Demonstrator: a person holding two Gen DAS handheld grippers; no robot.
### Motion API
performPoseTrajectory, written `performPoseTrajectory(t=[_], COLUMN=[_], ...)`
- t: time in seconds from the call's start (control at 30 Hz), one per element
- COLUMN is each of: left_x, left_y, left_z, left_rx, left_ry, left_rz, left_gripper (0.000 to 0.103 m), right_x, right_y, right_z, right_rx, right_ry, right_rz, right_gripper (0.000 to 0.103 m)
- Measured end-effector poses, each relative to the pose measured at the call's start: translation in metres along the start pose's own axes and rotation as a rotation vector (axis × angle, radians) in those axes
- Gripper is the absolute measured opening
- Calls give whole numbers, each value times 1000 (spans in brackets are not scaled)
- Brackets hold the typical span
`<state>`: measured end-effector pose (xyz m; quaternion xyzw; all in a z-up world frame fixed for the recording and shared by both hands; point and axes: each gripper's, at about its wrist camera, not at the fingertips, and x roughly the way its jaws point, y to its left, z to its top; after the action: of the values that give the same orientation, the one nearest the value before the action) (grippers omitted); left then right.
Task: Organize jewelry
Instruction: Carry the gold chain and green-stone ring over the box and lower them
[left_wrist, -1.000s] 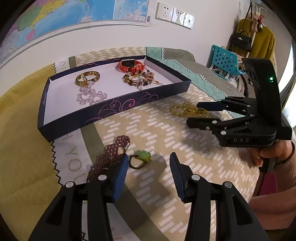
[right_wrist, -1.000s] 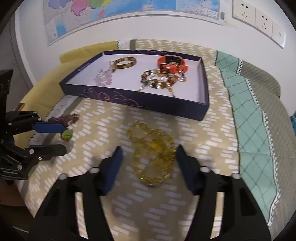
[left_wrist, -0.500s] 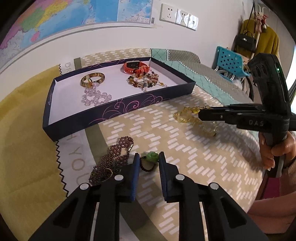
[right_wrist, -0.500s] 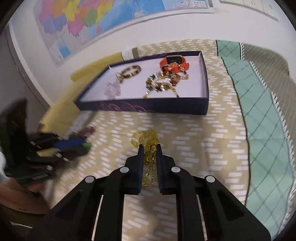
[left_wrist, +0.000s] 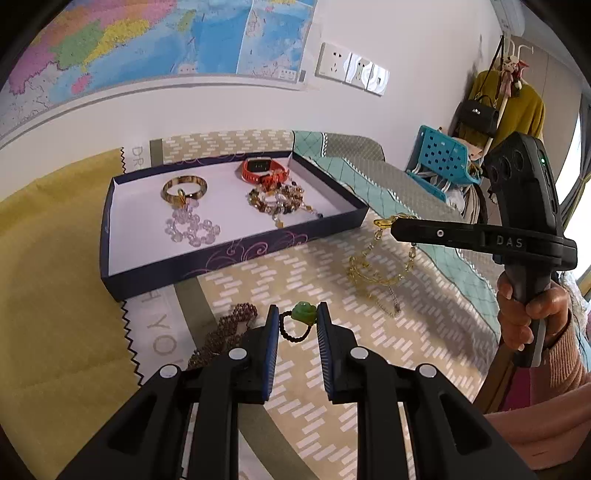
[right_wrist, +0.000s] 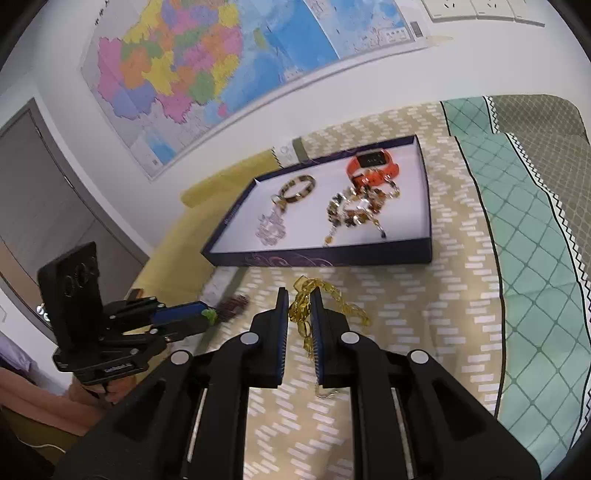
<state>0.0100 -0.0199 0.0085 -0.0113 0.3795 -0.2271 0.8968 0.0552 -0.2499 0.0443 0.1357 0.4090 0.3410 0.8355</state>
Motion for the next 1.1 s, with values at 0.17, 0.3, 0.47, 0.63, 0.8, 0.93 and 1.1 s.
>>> performPoseTrajectory(t=[0.17, 0.3, 0.47, 0.63, 0.8, 0.93, 1.1], left_x=[-10, -17, -24, -28, -29, -31, -32], left_y=[4, 6, 8, 14, 19, 21, 21], left_z=[6, 12, 20, 27, 34, 39, 44], left_rx=[-14, -14, -11, -12, -15, -7, 2], left_ry=[-27, -48, -77, -93, -107, -117, -127], left_rz=[-6, 5, 19, 33, 46, 54, 63], left_gripper=[19, 19, 19, 19, 19, 19, 19], right_x=[-13, -22, -31, -39, -44, -48, -49], right_y=[6, 13, 22, 32, 39, 44, 47], right_z=[11, 21, 35, 52, 68, 79, 89], right_rx=[-2, -27, -58, -92, -117, -133, -145], right_ry=[-41, -74, -109, -146, -178, -202, -220], right_rz=[27, 22, 14, 6, 4, 3, 4], right_gripper=[12, 12, 12, 12, 12, 12, 12])
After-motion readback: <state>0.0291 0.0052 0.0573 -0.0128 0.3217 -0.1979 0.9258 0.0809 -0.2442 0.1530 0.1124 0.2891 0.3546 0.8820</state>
